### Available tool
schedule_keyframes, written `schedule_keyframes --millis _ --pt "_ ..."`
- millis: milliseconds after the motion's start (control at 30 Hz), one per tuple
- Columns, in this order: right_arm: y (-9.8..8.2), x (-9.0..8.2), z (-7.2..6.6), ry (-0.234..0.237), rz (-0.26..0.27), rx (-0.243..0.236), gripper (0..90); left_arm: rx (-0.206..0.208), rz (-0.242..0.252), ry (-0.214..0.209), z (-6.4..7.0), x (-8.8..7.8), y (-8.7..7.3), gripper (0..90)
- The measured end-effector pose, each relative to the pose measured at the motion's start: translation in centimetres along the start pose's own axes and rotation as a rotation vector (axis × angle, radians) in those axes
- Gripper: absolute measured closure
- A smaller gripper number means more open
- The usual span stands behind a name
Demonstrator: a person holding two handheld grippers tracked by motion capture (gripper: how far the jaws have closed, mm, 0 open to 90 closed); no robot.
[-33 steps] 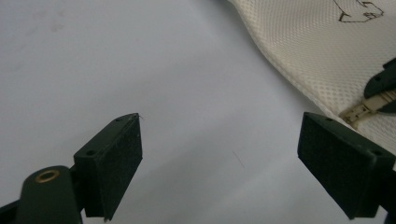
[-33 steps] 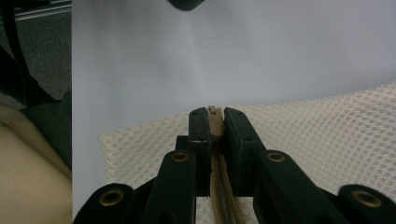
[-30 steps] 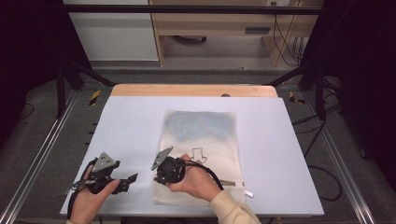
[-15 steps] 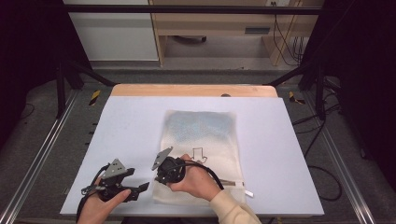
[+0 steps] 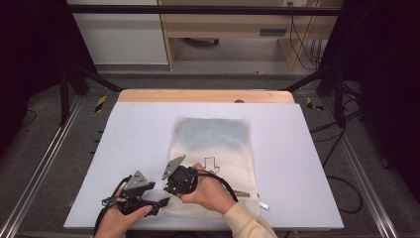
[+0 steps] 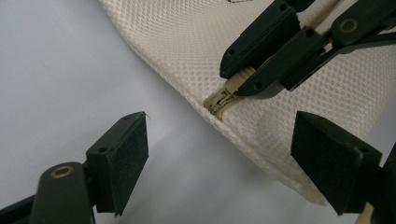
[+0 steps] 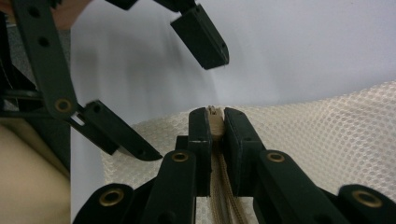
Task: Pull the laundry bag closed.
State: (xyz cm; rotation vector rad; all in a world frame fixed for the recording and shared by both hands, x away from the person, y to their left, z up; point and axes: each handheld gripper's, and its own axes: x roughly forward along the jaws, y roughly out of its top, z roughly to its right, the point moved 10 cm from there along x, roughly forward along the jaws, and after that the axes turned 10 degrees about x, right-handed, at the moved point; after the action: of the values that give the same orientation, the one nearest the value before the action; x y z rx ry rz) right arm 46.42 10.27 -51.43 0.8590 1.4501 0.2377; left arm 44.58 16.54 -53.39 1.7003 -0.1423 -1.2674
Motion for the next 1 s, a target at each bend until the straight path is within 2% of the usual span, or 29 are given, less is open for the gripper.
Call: schedule_keyframes --millis 233,300,400,533,600,700,867,1000 --pt "0.3 -0.3 0.0 0.0 0.015 0.002 81.9 -0.029 0.012 -0.022 -0.2 0.2 0.1 25.3" --pt "0.5 -0.5 -0.1 0.001 0.019 0.004 81.9 -0.04 0.012 -0.044 -0.1 0.4 0.1 27.5" --pt "0.6 -0.8 -0.1 0.001 0.026 0.004 81.9 -0.029 0.012 -0.056 0.1 0.5 0.2 30.9" --pt "0.7 -1.0 -0.1 0.001 0.03 -0.007 81.9 -0.042 0.01 -0.092 0.4 0.7 0.2 35.8" --pt "0.7 -1.0 -0.1 -0.001 0.033 -0.002 81.9 -0.036 0.012 -0.102 0.4 0.7 0.2 38.4" --pt "0.8 -1.1 -0.1 -0.004 0.036 -0.001 82.0 -0.05 0.022 -0.116 0.5 0.8 0.4 40.4" --pt "0.9 -1.2 0.0 -0.006 0.038 0.0 81.9 -0.102 0.044 -0.179 0.5 1.3 1.0 46.1" --pt "0.9 -1.2 0.0 -0.01 0.039 -0.005 82.0 -0.112 0.05 -0.219 0.6 1.6 1.0 48.2"
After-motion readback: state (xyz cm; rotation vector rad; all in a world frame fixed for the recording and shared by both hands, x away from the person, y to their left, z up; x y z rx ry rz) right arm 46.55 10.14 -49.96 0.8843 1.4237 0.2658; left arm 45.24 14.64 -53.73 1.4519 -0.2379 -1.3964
